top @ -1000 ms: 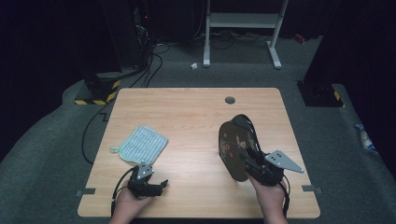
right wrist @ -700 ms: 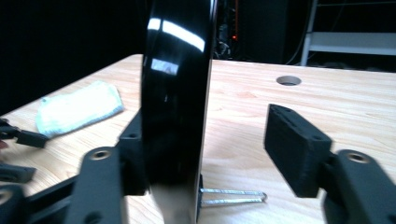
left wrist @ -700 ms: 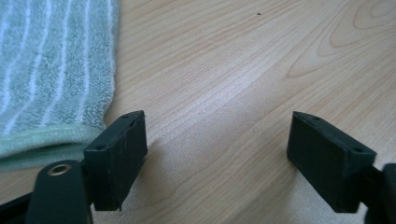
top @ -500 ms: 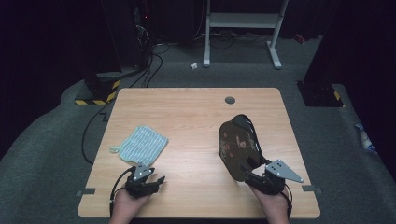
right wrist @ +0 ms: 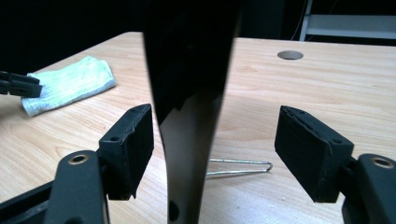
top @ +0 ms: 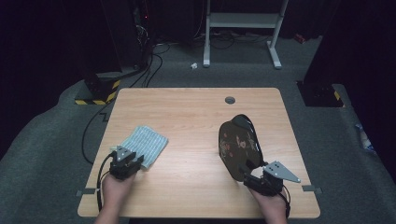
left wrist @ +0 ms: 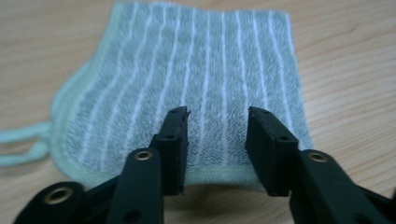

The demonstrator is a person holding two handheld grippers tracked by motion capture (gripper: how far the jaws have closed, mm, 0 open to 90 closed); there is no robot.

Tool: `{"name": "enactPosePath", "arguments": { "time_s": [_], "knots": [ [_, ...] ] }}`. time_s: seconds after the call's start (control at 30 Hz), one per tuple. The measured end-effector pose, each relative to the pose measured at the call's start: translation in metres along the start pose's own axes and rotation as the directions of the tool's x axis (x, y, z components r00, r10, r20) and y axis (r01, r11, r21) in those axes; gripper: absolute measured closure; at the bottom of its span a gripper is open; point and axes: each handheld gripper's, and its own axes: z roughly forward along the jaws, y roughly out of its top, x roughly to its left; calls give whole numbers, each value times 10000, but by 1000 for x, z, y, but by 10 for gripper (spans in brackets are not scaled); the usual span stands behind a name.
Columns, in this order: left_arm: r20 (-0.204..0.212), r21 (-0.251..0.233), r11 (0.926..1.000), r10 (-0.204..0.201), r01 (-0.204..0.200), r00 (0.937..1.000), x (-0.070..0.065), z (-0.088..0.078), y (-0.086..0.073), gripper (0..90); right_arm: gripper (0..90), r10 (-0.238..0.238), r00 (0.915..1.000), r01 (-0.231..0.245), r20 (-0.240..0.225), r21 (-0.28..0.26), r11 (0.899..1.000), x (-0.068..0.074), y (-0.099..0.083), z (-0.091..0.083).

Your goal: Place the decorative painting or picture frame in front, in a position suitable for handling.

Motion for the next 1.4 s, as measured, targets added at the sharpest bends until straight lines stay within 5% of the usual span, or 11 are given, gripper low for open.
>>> {"name": "enactPosePath", "arguments": {
  "time_s": [0.2,0.37,0.43,0.6,0.73,0.83,0.93,1.03,1.17,1.4],
  "knots": [
    [323,-137,9989,445,-440,9985,-9,-2,-6,589,284,84,10000,-85,34,107,9999,-2,-2,2],
    [1007,-179,9957,923,-910,9906,-34,-7,-10,591,283,148,9999,-148,6,119,9998,-3,-3,2],
    [1405,-166,9926,1215,-1204,9826,-49,-10,-11,591,282,113,9999,-113,0,124,9999,-2,-3,2],
    [2293,-307,9777,2093,-2079,9506,-90,-14,-12,588,282,110,9999,-109,-52,132,9999,-2,-4,2],
    [2977,-349,9739,2243,-2242,9279,-113,-13,-10,570,284,92,9999,-91,-45,74,9999,-3,-2,0],
    [2968,-481,9628,2680,-2660,9166,-124,-13,-5,506,284,188,9998,-188,-33,99,9998,-5,-3,-1],
    [2561,-722,9568,2908,-2817,9219,-121,-12,5,421,285,235,9997,-235,1,102,9997,-7,-4,-2],
    [2686,-714,9668,2556,-2454,9287,-108,-6,16,315,291,283,9996,-283,28,69,9996,-9,-2,-4],
    [3358,5,9717,2222,-2361,9154,-103,11,19,221,293,311,9995,-312,37,130,9994,-9,-4,-4],
    [3086,444,9535,2709,-2983,9118,-112,19,17,115,300,262,9997,-261,-17,253,9993,-7,-4,-2]
  ]
}}
